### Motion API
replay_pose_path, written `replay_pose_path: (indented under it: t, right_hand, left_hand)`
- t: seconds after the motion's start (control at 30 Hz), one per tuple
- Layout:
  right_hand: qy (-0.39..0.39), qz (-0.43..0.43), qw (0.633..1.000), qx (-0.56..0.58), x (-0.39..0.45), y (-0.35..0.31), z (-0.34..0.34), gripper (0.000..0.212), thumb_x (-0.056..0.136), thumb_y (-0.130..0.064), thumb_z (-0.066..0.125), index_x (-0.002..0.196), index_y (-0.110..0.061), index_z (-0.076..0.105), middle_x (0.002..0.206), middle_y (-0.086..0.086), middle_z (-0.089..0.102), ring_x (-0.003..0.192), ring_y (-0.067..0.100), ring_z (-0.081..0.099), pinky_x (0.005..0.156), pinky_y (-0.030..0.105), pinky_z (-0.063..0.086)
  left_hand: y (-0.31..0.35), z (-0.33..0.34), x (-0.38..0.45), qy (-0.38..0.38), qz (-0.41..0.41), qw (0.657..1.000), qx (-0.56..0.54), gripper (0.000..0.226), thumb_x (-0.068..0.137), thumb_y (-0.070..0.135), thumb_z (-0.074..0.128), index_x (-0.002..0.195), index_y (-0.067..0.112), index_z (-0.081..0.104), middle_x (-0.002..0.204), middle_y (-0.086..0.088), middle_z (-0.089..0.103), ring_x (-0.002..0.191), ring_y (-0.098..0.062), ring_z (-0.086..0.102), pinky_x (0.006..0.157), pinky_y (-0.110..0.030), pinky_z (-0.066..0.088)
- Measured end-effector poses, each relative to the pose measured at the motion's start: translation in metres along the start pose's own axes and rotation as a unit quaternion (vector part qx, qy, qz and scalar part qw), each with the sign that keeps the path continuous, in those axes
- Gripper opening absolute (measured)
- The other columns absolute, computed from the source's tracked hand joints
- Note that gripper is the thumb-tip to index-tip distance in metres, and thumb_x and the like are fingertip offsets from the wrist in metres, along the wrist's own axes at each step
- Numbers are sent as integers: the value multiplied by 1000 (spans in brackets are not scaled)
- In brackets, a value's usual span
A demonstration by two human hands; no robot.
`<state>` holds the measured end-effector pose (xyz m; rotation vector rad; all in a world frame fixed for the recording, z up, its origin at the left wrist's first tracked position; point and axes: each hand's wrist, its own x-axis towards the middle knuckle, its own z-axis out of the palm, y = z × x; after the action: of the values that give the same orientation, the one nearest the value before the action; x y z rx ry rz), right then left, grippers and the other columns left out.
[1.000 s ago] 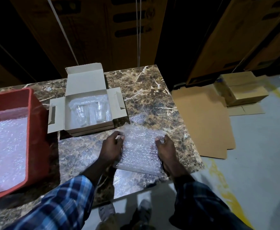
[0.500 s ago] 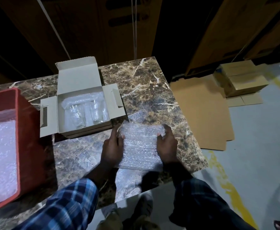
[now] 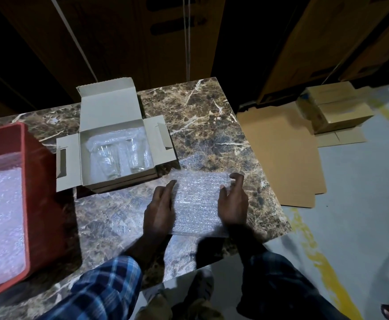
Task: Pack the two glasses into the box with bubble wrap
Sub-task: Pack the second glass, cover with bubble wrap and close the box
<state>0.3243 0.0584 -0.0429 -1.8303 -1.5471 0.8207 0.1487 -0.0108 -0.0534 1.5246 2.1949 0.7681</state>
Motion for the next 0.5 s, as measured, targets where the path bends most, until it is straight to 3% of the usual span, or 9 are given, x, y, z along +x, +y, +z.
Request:
replay_pose_path:
  t: [0.13, 0.27, 0.33, 0.4, 0.5]
  right_hand:
    - [2, -48, 998, -30, 3, -1, 4, 21, 97, -11, 56, 115, -17, 48, 93, 9, 64, 72, 27, 59, 62, 32, 42]
    - [-8, -84, 993, -77, 3, 0, 7, 26, 97, -10, 56, 122, -10, 61, 121, 12, 57, 94, 30, 63, 81, 38, 53]
    - [-42, -84, 985, -146, 2, 0, 9, 36, 100, -16, 53, 135, -13, 55, 143, 12, 43, 104, 31, 64, 82, 42, 57]
    - [-73, -98, 966, -229, 0, -1, 13, 43, 101, -18, 48, 144, -18, 44, 159, 11, 23, 109, 32, 63, 73, 45, 61]
    - [-130, -101, 942, -293, -1, -1, 15, 55, 101, -16, 43, 153, -23, 27, 165, 9, 0, 117, 34, 56, 74, 46, 60]
  left_hand:
    - [6, 2, 3, -2, -35, 999, 22, 49, 104, 13, 47, 151, 24, 39, 124, -7, 52, 80, -34, 61, 63, -43, 51]
    - [13, 2, 5, -8, -54, 997, 45, 49, 104, 14, 45, 152, 20, 36, 124, -11, 49, 81, -38, 60, 64, -36, 37]
    - [14, 3, 6, -9, -71, 996, 53, 51, 104, 12, 45, 153, 21, 34, 125, -10, 48, 82, -37, 60, 66, -35, 35]
    - [14, 2, 7, -9, -91, 995, 51, 53, 103, 9, 45, 153, 21, 31, 125, -10, 47, 81, -35, 60, 67, -35, 36]
    - [16, 1, 8, -15, -105, 993, 53, 60, 101, 6, 46, 155, 23, 27, 124, -10, 46, 73, -27, 51, 65, -36, 37]
